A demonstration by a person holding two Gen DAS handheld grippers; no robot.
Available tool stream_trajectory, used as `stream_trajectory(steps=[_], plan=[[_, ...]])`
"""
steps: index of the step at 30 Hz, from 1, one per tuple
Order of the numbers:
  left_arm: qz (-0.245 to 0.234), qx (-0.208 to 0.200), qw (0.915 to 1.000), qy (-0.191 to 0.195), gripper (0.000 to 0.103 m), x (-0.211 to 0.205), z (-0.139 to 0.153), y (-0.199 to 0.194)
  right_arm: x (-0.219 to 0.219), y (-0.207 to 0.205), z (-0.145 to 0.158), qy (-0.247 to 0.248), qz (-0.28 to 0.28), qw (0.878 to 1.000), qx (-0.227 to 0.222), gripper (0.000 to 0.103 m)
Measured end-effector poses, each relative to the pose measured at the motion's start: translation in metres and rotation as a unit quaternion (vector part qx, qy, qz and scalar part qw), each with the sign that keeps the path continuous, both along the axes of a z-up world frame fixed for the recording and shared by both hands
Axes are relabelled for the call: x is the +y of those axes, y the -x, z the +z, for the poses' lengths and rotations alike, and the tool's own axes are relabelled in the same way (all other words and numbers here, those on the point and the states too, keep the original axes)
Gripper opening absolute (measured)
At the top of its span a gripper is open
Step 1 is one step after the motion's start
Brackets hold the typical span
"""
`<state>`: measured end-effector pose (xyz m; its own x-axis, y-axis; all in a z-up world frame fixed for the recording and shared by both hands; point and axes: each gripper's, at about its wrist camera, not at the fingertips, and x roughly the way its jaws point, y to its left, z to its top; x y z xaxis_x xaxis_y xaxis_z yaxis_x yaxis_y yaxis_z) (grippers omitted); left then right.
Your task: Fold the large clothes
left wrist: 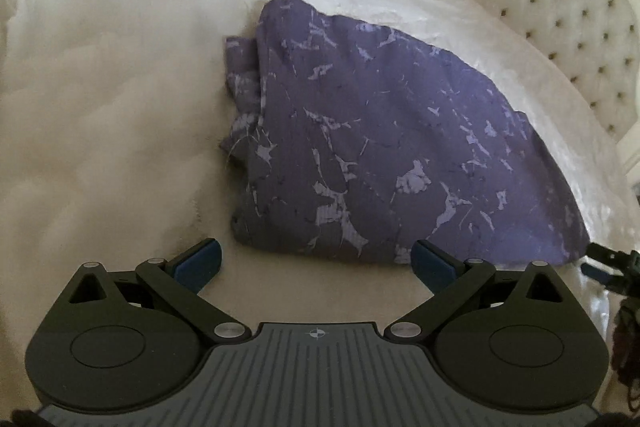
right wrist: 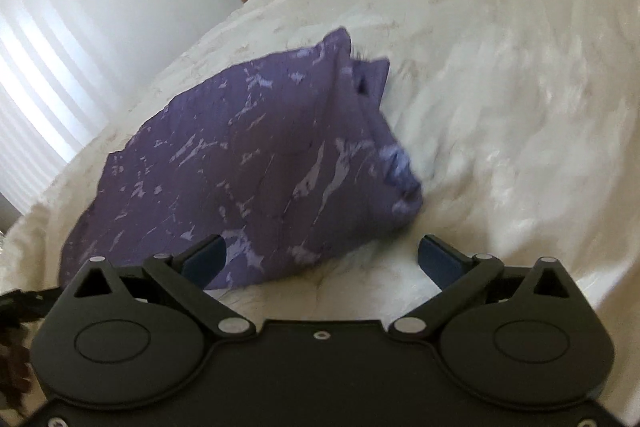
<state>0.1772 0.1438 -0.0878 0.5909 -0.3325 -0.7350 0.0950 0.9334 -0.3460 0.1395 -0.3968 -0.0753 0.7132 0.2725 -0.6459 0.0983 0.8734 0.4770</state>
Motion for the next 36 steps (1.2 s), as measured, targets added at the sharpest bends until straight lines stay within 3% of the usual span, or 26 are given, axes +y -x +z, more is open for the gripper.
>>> stream_trajectory(steps=[10, 19, 24, 25, 26, 29, 32, 36], plan=[[0.013, 0.011, 0.9993, 0.033, 0.103, -0.013, -0.020, -0.040, -0.003, -0.032, -0.027, -0.100, -0.036, 0.994, -0.006, 0.103], [0.024, -0.008, 0.9990, 0.037, 0.103, -0.021, -0.023, -0.066, 0.002, -0.059, -0.035, -0.110, -0.051, 0.992, -0.024, 0.103], [0.033, 0.002, 0.9986, 0.043, 0.102, -0.021, -0.021, -0.072, 0.001, -0.066, -0.037, -0.117, -0.057, 0.991, -0.029, 0.103], [0.036, 0.001, 0.9984, 0.045, 0.093, -0.021, -0.021, -0.071, 0.002, -0.066, -0.036, -0.112, -0.053, 0.992, -0.028, 0.101], [0.040, -0.002, 0.9982, 0.045, 0.073, -0.019, -0.019, -0.068, 0.003, -0.066, -0.034, -0.100, -0.052, 0.993, -0.024, 0.089], [0.048, -0.006, 0.9965, 0.068, 0.045, -0.009, -0.015, -0.060, 0.009, -0.064, -0.027, -0.078, -0.035, 0.996, -0.015, 0.061], [0.054, -0.007, 0.9943, 0.092, 0.030, -0.001, -0.009, -0.056, 0.015, -0.060, -0.016, -0.064, -0.034, 0.997, -0.013, 0.051], [0.045, -0.015, 0.9931, 0.108, 0.026, 0.004, 0.006, -0.042, 0.019, -0.048, 0.002, -0.057, -0.035, 0.998, -0.015, 0.045]])
